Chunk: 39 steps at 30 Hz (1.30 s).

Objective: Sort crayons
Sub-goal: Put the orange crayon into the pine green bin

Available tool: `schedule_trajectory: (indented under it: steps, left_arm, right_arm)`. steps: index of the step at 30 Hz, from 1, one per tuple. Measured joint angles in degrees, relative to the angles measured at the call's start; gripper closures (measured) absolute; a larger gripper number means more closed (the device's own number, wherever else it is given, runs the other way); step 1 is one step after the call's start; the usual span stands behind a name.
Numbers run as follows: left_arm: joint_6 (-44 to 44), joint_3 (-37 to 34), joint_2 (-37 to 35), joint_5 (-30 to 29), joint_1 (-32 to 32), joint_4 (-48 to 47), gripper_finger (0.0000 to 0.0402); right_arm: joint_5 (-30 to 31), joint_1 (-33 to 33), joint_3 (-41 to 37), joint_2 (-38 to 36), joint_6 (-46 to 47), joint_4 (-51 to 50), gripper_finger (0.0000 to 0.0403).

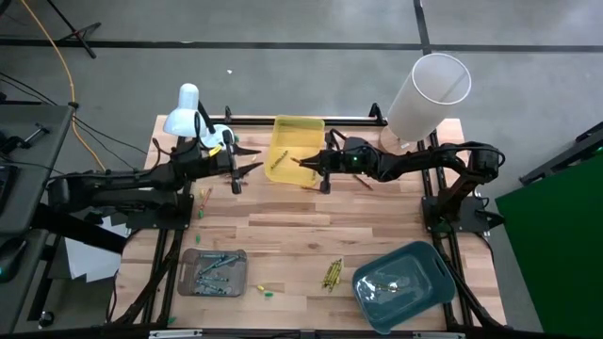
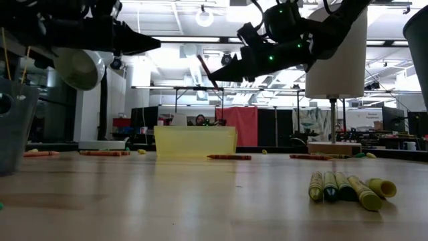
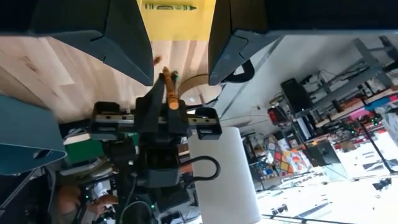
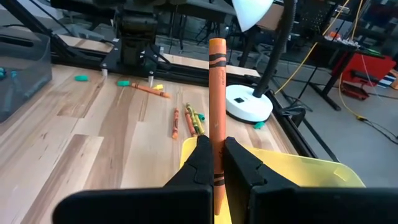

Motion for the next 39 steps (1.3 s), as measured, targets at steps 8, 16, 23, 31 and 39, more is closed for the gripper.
schedule_trajectory:
  steps: [8,16,23,31,39]
  left_arm:
    - [-0.85,0.00,0.00,0.01,0.33,0.02,0.0261]
    - [0.63,0.00,0.00,-0.40,0.33,-0.02,0.0261]
    - [1.25,0.00,0.00,-0.45,0.33,-0.20,0.0261]
    - [2.11,0.00,0.00,-0.47,0.33,-1.44,0.0261]
    - [2.19,0.00,0.00,-0.49,0.31,-1.49,0.0261]
  right_arm:
    - [-0.42,0.15,0.02,-0.02,0.02,-1.20,0.0402]
    - [-0.39,0.11,0.02,-0.02,0.00,-3.08,0.0402]
    - [-0.39,0.11,0.02,-0.02,-0.31,-3.19,0.0402]
    - [-0.38,0.11,0.02,-0.02,-2.57,-3.58,0.0402]
    - [-0.37,0.11,0.02,-0.02,-2.54,-3.77,0.0402]
